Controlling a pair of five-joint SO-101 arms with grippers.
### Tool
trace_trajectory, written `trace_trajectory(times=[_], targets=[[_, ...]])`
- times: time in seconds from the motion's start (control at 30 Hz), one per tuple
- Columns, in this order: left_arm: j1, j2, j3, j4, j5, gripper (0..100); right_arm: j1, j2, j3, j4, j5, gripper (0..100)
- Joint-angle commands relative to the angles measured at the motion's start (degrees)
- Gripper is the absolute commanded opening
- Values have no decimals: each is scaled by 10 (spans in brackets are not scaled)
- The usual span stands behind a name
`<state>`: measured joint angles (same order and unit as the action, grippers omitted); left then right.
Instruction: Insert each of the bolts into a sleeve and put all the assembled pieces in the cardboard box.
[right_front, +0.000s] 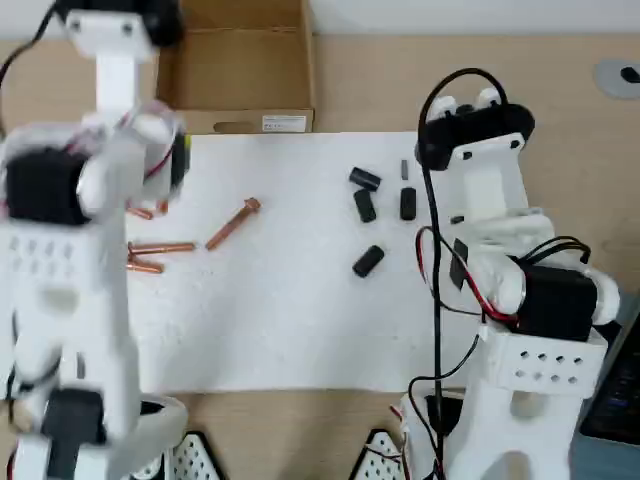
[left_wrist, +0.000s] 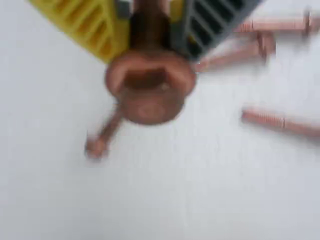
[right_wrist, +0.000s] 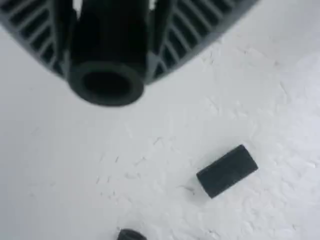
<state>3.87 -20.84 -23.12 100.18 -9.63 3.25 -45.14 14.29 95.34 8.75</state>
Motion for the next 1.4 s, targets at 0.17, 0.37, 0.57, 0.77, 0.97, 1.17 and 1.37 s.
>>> trace_trajectory(times=[0.17,0.37,0.57,0.77,0.97,1.17,1.37], targets=[[2,-276,319,-98,50,0,5,-101,119,-84,-33,9],[2,-441,558,-238,105,0,4,-214,271,-183,-55,9],[3,-591,725,-351,151,0,0,-350,418,-295,-95,9],[6,-717,815,-401,204,0,-65,-474,524,-328,-119,9],[8,-806,860,-402,237,0,-196,-566,589,-328,-152,9],[75,-839,881,-405,276,0,-307,-617,625,-360,-154,9],[114,-838,881,-458,353,1,-433,-653,662,-384,-152,9]])
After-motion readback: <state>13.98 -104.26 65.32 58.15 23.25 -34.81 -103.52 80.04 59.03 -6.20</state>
